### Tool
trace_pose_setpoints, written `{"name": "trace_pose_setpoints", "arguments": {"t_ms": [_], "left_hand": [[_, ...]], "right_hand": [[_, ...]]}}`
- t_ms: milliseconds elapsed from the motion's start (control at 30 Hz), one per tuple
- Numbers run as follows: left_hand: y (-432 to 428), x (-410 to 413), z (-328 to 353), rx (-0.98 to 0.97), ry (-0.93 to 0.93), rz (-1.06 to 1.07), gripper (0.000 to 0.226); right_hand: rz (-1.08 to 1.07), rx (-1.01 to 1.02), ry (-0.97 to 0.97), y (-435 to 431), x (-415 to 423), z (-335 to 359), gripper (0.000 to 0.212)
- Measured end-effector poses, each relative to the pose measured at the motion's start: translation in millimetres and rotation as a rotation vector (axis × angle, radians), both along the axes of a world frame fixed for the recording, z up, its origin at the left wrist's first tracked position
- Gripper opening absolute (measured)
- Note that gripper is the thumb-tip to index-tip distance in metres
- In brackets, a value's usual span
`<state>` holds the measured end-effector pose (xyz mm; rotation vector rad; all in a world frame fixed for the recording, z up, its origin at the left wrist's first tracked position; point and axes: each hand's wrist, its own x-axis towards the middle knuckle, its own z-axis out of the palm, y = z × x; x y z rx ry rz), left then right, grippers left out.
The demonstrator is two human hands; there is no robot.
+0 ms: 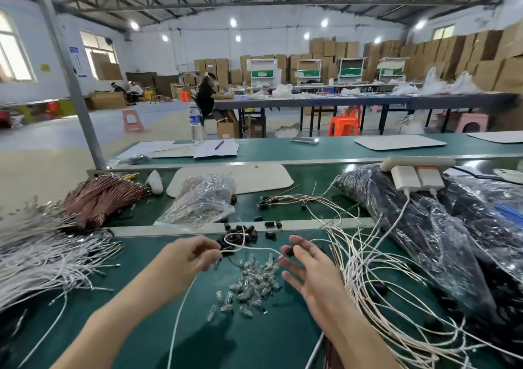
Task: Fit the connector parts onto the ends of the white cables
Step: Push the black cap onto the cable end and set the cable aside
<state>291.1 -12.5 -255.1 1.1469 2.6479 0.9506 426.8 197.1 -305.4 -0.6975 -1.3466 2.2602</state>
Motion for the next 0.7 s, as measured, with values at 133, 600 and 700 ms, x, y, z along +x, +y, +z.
{"name": "trace_pose_setpoints", "arguments": {"t_ms": [133,600,700], "left_hand": [[-5,0,42,-0.133,-0.067,-0.207,0.036],[-44,-19,45,0.657,-0.481,0.199,0.015],[-32,-6,5,0.835,-0.581,0.396,0.008]], "right_hand": [[-0.007,-0.009,-0.029,-3,-14,-2,0.018],[-0.295,-0.059,0.048,61,-16,38,0.016],[-0.233,-0.113,0.058,58,-9,36,0.017]]}}
